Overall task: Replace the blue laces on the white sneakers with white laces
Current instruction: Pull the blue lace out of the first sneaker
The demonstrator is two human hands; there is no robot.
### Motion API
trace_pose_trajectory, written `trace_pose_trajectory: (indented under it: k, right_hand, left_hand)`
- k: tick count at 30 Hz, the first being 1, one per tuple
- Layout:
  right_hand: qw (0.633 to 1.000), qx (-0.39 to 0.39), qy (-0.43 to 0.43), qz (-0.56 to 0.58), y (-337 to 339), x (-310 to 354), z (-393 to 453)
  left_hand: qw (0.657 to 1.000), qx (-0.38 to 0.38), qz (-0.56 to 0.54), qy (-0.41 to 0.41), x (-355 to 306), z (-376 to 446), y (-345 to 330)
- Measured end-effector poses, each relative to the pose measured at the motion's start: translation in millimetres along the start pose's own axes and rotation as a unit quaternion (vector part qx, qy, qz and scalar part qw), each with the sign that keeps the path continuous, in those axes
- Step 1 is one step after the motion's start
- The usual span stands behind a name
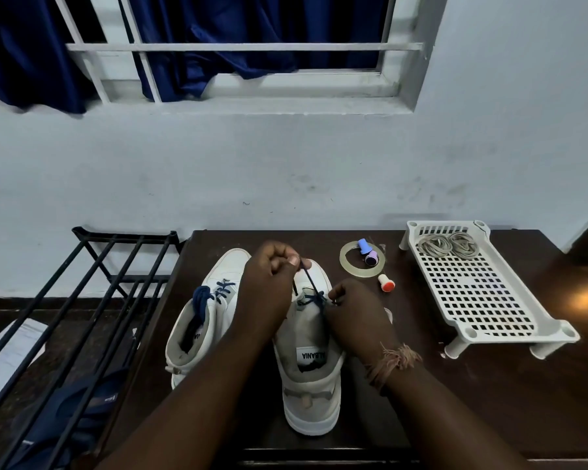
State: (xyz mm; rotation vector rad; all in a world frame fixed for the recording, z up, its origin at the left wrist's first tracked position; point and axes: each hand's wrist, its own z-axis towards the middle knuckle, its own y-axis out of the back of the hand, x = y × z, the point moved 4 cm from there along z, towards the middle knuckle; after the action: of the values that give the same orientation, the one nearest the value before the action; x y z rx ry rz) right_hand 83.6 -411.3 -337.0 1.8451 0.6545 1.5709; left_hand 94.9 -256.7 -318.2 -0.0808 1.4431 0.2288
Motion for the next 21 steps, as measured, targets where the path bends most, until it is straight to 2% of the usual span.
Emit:
trace_pose_trajectory:
  k: [2, 3, 5, 6, 8, 10, 11, 13, 15, 16, 17, 19, 21]
  right_hand:
    - [1.0, -0.001, 0.0, 0.0, 0, 0, 0]
    - [1.0, -0.002, -0.001, -0.001, 0, 0, -1]
    - [1.0, -0.004, 0.002, -0.006, 0, 2, -1]
    - [1.0, -0.005, 0.003, -0.009, -1, 0, 0]
    - [1.0, -0.004, 0.013, -0.007, -2, 0, 0]
    - [1.0, -0.004, 0.021, -0.009, -3, -1, 1]
    - [0.999, -0.004, 0.033, -0.014, -4, -1, 3]
    - [0.996, -0.008, 0.065, -0.052, -5, 0, 2]
    - [0.996, -0.03, 0.084, -0.022, -1, 5, 3]
    - [0.997, 0.024, 0.074, -0.012, -3, 3, 2]
    - [0.994, 0.044, 0.096, -0.037, -3, 0, 2]
    - [0.991, 0.063, 0.071, -0.095, 12, -5, 7]
    - [0.989, 0.024, 0.034, -0.14, 29, -22, 15]
  left_hand:
    - [0.998, 0.021, -0.043, 0.028, 3, 2, 2]
    - [0.999, 0.028, -0.007, 0.026, 5, 1, 2]
    - [0.986, 0.042, 0.163, -0.013, 11, -2, 2]
    - [0.959, 0.054, 0.275, -0.043, 13, -4, 0]
    - [0.869, 0.074, 0.481, -0.094, 11, -9, -3]
    - [0.797, 0.087, 0.589, -0.1, 10, -10, -4]
    - [0.781, 0.088, 0.61, -0.103, 10, -9, -4]
    - [0.786, 0.087, 0.6, -0.126, 12, -8, 0]
    - [0.812, 0.087, 0.562, -0.132, 16, -6, 4]
    - [0.827, 0.088, 0.541, -0.125, 18, -5, 5]
    - [0.837, 0.092, 0.527, -0.117, 18, -5, 5]
    - [0.848, 0.098, 0.508, -0.114, 18, -6, 4]
    - [0.855, 0.098, 0.496, -0.118, 19, -6, 4]
